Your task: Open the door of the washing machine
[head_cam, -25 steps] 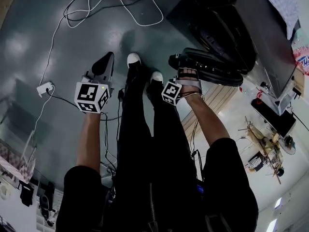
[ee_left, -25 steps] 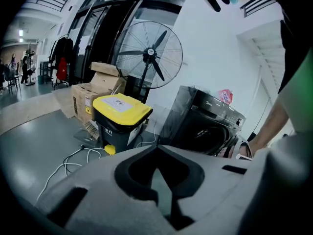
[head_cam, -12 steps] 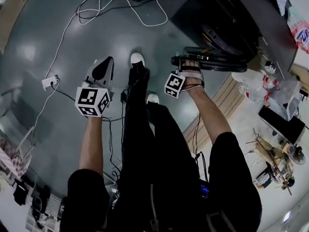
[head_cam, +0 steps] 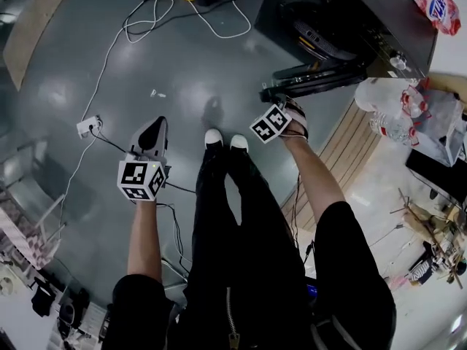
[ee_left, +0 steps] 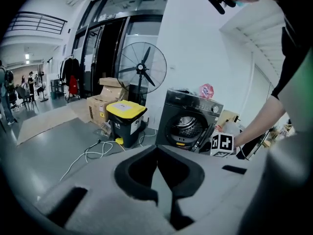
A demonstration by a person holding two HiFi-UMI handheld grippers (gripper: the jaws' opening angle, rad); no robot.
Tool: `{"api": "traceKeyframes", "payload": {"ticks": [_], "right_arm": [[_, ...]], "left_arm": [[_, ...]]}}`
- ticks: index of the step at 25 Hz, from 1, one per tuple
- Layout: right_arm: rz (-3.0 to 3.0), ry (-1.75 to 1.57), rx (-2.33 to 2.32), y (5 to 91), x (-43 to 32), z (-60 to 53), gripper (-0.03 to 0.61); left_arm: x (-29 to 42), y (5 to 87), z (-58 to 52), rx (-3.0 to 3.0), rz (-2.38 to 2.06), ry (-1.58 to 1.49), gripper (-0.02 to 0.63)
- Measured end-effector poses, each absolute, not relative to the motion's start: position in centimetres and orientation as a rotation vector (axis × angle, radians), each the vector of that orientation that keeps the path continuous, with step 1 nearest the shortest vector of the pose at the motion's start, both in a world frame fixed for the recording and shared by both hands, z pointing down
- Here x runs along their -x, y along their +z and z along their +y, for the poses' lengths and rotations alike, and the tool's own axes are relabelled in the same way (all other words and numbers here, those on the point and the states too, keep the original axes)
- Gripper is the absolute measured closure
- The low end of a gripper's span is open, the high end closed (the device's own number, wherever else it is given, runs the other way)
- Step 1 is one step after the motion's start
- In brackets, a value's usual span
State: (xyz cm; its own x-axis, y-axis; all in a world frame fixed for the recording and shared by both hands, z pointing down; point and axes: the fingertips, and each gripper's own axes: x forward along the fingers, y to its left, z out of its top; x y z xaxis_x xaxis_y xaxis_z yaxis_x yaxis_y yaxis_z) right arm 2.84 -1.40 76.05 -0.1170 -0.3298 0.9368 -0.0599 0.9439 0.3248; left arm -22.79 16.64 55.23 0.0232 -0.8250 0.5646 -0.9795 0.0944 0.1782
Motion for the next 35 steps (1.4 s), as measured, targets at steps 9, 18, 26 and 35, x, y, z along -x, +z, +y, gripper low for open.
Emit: {"api": "traceKeyframes", "payload": {"ticks": [9, 18, 26, 35], "right_arm": [[-1.801, -0.06, -0.527, 73.8, -6.8, 1.2, 0.574], [-1.799, 0.351, -0.863, 73.6, -9.6, 0.4, 0.574], [-1.9, 0.573, -0.985, 72.6, -14.9, 3.0, 0.574], [-1.962, 0.818, -1.194, 68.2, -12.7, 2.7, 0.401]], "left_arm": [[19.4, 53.8, 17.0, -1.896, -1.727, 0.417, 0.612], [18.0, 55.1, 17.0, -1.988, -1.608, 0.495, 0.612], [15.6, 55.2, 15.6, -2.051, -1.521, 0.51, 0.612], [14.2, 51.3, 14.2, -2.078, -1.528, 0.477, 0.612]]}}
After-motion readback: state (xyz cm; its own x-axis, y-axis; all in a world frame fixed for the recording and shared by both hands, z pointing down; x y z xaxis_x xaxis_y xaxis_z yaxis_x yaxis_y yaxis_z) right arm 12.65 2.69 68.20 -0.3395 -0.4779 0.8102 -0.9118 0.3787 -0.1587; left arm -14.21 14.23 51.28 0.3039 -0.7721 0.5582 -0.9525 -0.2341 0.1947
